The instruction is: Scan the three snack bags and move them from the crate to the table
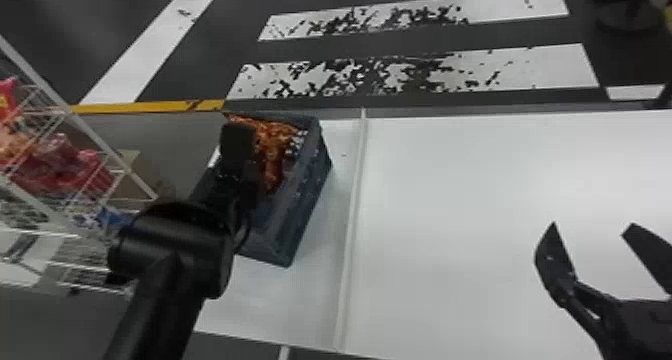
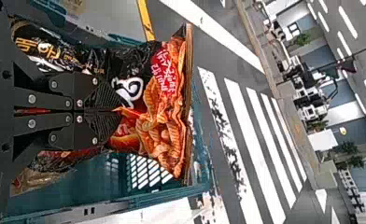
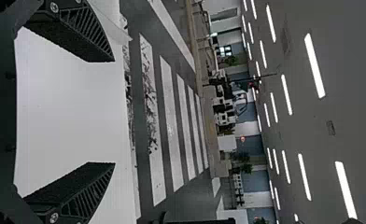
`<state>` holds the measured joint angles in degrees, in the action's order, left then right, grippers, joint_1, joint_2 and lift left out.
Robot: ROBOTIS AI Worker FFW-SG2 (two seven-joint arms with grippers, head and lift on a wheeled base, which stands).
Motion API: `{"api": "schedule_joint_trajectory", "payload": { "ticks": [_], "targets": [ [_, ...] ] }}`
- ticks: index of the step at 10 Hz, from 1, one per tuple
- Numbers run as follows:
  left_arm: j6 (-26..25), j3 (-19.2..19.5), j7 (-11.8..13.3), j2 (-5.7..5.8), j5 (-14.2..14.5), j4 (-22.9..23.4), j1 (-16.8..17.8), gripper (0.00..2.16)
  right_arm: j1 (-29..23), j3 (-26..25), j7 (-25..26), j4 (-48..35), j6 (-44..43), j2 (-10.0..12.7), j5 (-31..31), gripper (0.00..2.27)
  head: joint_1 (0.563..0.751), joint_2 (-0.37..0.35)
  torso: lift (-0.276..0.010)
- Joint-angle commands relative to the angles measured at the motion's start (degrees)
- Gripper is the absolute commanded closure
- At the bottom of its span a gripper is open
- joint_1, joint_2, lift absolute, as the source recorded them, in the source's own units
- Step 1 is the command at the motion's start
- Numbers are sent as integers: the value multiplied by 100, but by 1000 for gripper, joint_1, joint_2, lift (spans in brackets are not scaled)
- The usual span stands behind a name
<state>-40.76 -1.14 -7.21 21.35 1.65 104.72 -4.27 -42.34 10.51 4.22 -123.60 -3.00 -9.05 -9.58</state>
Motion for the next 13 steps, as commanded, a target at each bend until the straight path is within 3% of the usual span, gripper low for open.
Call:
{"api": "schedule_joint_trajectory", "payload": {
  "ticks": [1,3,5,7,11,12,13],
  "targets": [
    [1,-53,-245,-8,11,13,-12,2142,-73,-5,0,-33,-90,0,0,90,695,276,-62],
    [124,-176,-448,-43,63,31,-39,2142,-143,-22,0,-59,-213,0,0,90,695,286,-62],
    [142,-141,-518,-70,107,400,-100,2142,-187,-40,0,-112,-231,0,0,90,695,270,-62],
    [19,-62,-597,-70,107,1042,-293,2142,-222,-101,0,-130,-354,0,-35,90,695,251,-62],
    [-403,141,-1063,-79,-174,2492,-803,2142,-222,-181,0,-121,-406,9,-158,90,695,240,-62],
    [-421,149,-1115,-79,-183,2756,-891,2142,-222,-216,0,-121,-406,9,-185,90,695,240,-62],
    [-421,158,-1089,-79,19,3081,-1014,2142,-222,-260,0,-130,-424,18,-229,90,695,239,-62]
  ]
}}
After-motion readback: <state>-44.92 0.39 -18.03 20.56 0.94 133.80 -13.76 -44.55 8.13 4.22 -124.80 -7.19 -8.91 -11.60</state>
